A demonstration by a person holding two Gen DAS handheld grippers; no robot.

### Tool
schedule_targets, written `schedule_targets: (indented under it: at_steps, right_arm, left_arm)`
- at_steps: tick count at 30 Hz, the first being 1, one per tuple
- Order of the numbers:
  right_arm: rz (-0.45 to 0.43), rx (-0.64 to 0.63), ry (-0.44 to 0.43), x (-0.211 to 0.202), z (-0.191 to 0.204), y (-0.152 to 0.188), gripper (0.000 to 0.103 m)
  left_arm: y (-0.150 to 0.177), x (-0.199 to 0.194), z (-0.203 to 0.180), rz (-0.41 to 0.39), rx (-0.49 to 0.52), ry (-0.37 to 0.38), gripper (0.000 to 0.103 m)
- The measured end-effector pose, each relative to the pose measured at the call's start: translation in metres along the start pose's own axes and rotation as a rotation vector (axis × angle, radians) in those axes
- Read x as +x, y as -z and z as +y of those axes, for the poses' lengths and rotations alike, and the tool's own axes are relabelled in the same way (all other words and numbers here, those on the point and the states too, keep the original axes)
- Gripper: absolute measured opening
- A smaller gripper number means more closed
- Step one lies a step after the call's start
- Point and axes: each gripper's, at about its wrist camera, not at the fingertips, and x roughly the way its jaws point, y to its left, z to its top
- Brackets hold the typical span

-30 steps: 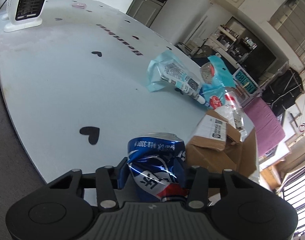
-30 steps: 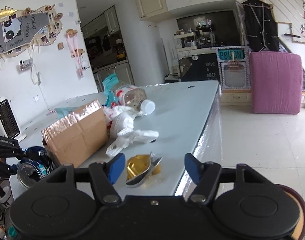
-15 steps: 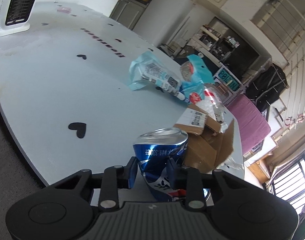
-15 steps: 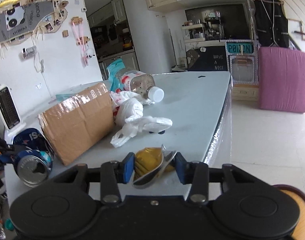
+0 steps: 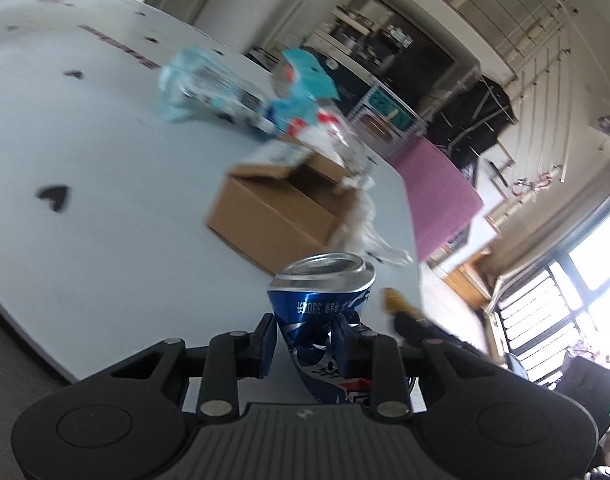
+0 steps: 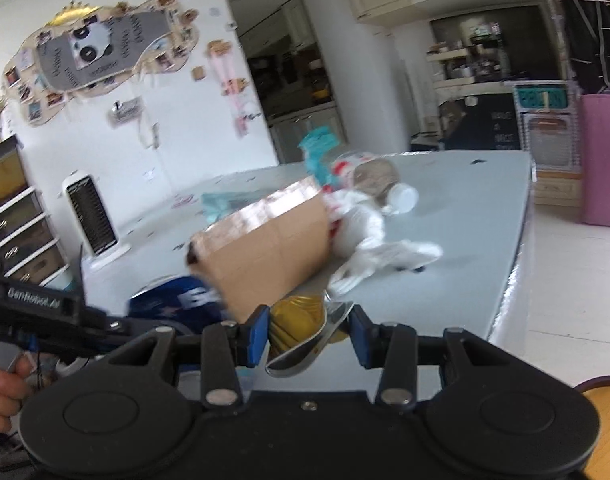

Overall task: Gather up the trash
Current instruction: 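Close the left tool on the blue can while the right tool grips the gold wrapper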

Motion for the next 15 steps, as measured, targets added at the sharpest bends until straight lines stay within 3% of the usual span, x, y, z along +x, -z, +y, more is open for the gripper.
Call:
schedule_targets:
  at_steps: [7, 10, 15]
  right_arm:
    - [0.018, -0.01, 0.006, -0.005, 0.007, 0.01, 0.042]
    - [0.019, 0.001, -0.004, -0.004, 0.004, 0.01, 0.042]
    - [0.019, 0.022, -0.022, -0.004, 0.0, 0.012, 0.041]
  left_arm:
    - [0.004, 0.021, -0.004, 0.017, -0.064, 0.037, 0.037]
    - [0.01, 0.03, -0.003, 0.056, -0.092, 0.05, 0.051]
    - [0.012, 0.035, 0.002, 0.039, -0.154, 0.09, 0.053]
